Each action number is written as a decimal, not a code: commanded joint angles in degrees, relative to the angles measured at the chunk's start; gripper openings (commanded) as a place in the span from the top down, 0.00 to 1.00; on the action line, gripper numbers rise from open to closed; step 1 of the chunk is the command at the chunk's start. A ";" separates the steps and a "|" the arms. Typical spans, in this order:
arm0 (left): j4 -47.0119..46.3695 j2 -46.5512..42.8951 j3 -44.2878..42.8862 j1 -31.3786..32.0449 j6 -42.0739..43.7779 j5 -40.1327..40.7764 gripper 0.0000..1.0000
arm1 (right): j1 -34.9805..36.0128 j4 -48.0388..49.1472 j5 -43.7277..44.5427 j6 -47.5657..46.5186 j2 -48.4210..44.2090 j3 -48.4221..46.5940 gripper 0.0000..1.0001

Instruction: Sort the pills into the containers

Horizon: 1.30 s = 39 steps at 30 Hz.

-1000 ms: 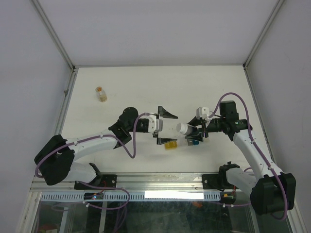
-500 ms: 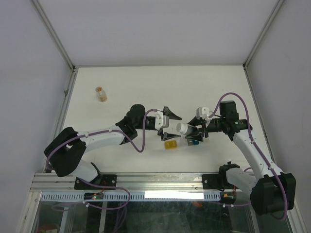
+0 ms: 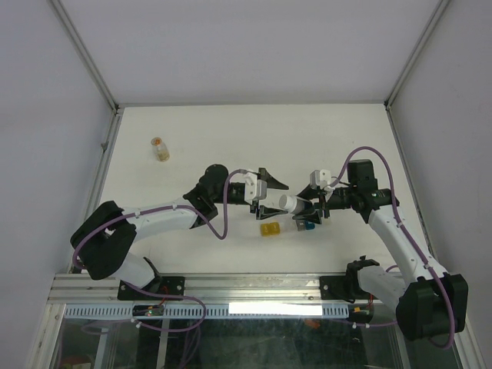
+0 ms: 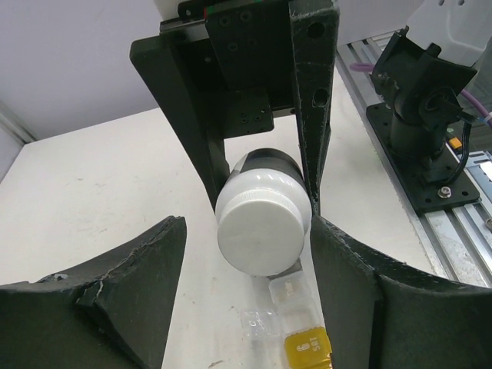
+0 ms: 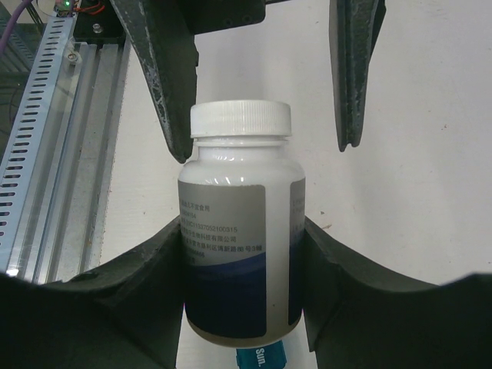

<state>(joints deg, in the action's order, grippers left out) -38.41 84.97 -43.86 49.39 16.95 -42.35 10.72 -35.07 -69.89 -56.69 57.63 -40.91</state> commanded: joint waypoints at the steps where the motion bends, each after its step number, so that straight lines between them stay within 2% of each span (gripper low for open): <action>1: -4.35 -1.64 -1.40 -0.38 -1.96 -1.11 0.35 | 0.22 0.37 -2.11 -0.82 -0.15 -1.11 1.00; 7: -4.60 -1.56 -1.26 -0.32 -2.27 -1.17 0.42 | 0.19 0.34 -2.16 -0.79 -0.15 -1.18 1.00; 10: -4.46 -1.56 -1.39 -0.30 -2.51 -1.36 0.50 | 0.26 0.38 -2.10 -0.79 -0.15 -1.15 1.00; 15: -4.57 -2.09 -1.45 -0.34 -4.23 -1.47 0.70 | 0.22 0.34 -2.13 -0.84 -0.15 -1.20 1.00; 19: -5.51 -4.10 -1.03 0.09 -12.70 0.33 0.77 | 0.19 0.30 -1.84 -0.87 -0.23 -1.19 1.00; 25: -5.08 -6.91 0.07 2.21 -30.63 12.29 0.89 | 0.22 0.39 -1.94 -0.80 0.03 -1.20 1.00; 28: -2.33 -7.70 -0.29 2.81 -39.58 19.67 0.91 | 0.18 0.36 -1.88 -0.74 0.03 -1.24 1.00; 34: 6.29 -8.84 -2.80 3.98 -44.60 29.60 0.92 | 0.09 0.42 -1.68 -0.54 -0.06 -1.27 1.00; 39: 9.84 -9.94 -3.97 4.51 -50.06 35.21 1.00 | 0.10 0.61 -1.31 -0.38 -0.06 -1.19 1.00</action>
<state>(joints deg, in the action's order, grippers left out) -27.97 78.63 -44.05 54.35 -25.58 -16.99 10.68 -34.06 -70.74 -56.62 57.67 -40.93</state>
